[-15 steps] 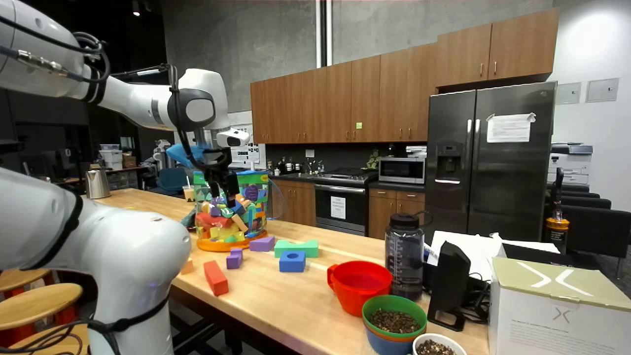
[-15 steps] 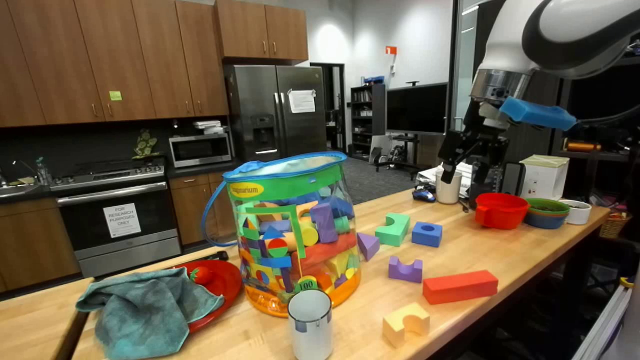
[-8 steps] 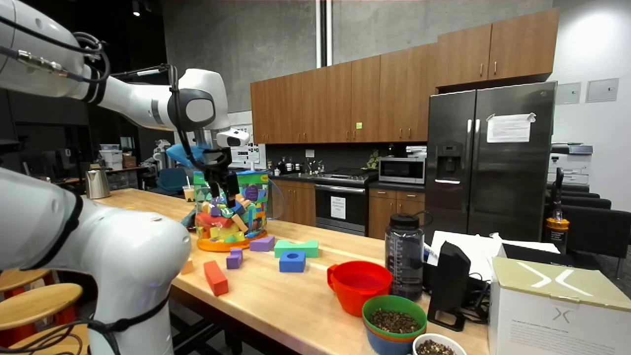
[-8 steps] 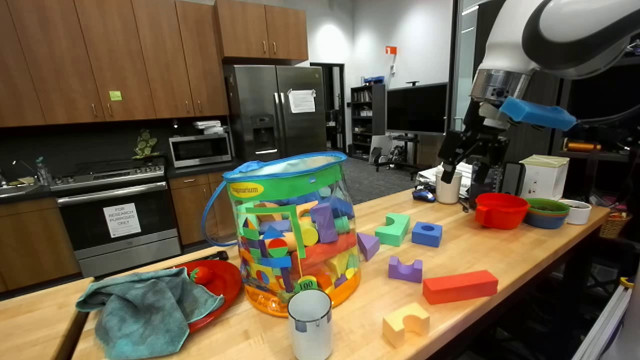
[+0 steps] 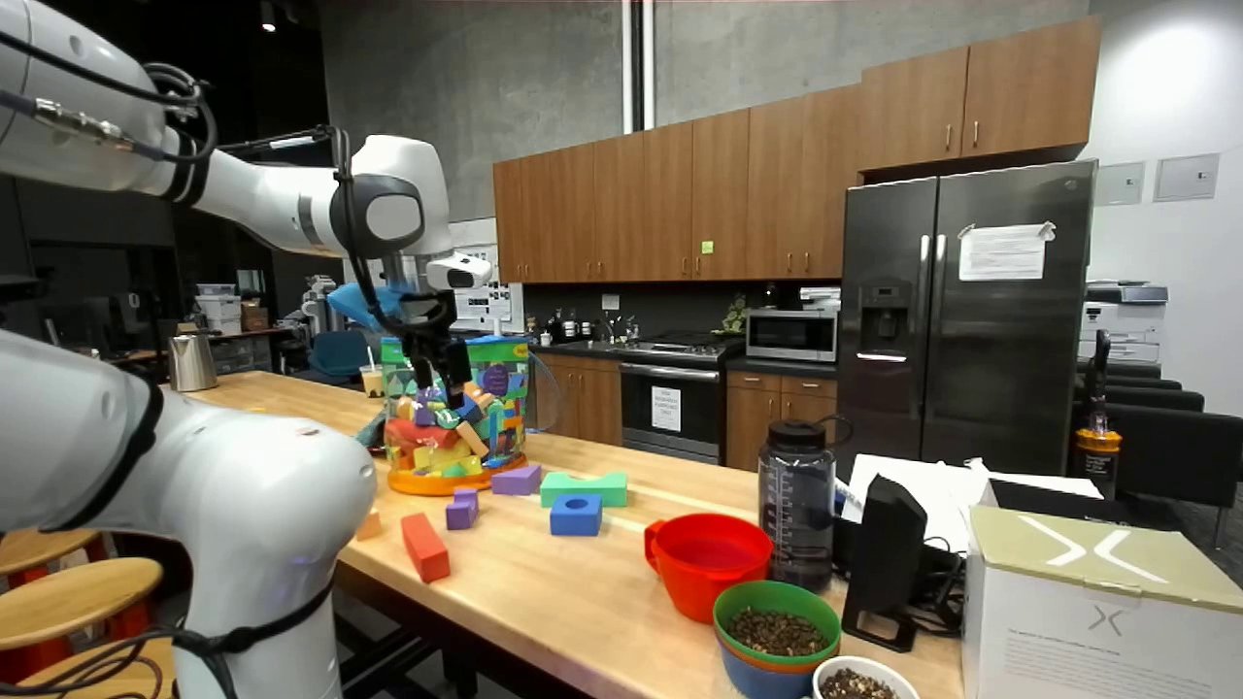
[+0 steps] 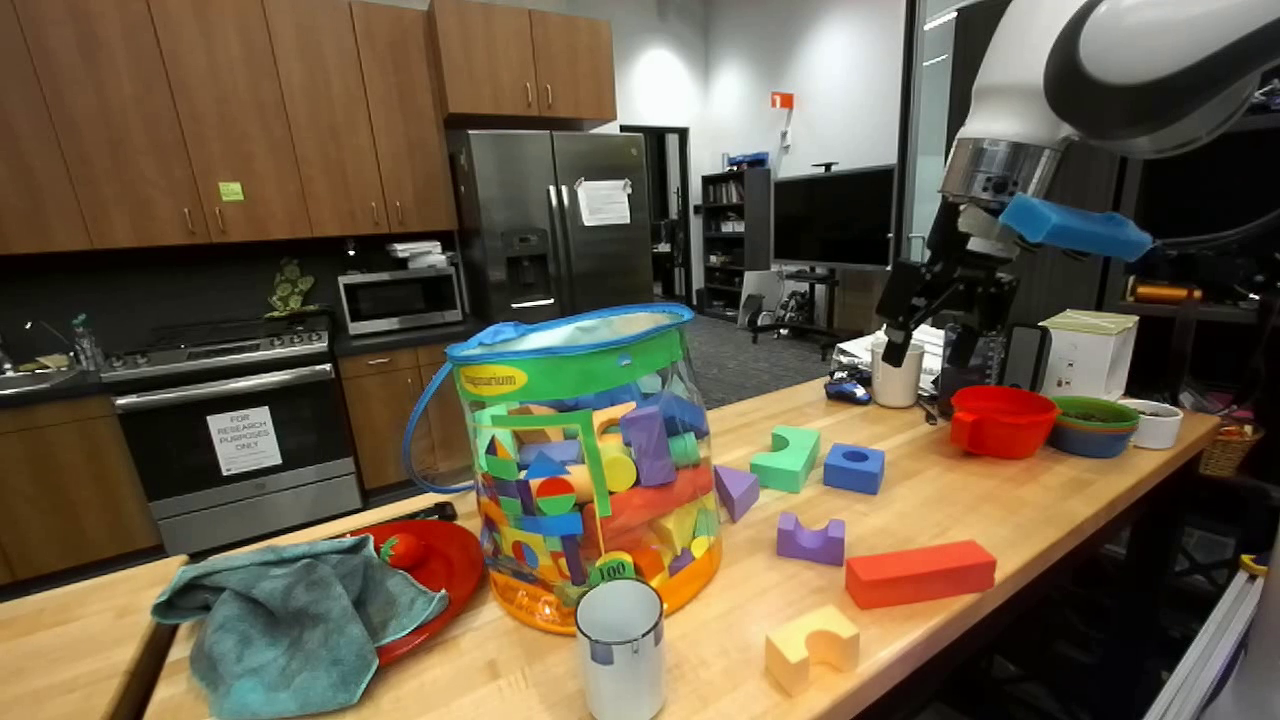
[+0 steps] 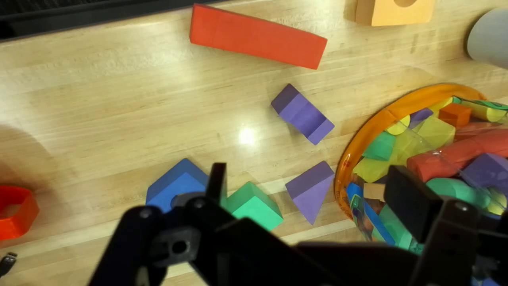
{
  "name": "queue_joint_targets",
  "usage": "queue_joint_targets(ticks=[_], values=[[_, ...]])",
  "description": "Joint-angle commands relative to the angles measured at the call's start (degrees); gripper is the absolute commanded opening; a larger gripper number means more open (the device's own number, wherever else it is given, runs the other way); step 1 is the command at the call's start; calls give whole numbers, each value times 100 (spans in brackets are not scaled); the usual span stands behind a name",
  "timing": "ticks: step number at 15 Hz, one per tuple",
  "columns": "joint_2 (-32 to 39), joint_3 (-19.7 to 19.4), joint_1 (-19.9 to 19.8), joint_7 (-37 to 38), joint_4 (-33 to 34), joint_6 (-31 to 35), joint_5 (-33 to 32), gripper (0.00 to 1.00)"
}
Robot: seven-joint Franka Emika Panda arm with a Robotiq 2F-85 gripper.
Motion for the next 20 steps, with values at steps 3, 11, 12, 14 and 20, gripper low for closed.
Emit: queue_joint_targets(ticks=[3, 11, 12, 14, 20], values=[[-3, 39, -57, -40, 18, -31, 41, 100], [-3, 39, -57, -41, 18, -31, 41, 100], [-3, 39, -57, -40, 18, -31, 41, 100], [12, 54, -46, -2, 20, 24, 91, 100], [208, 219, -34, 15, 33, 254, 81, 100]])
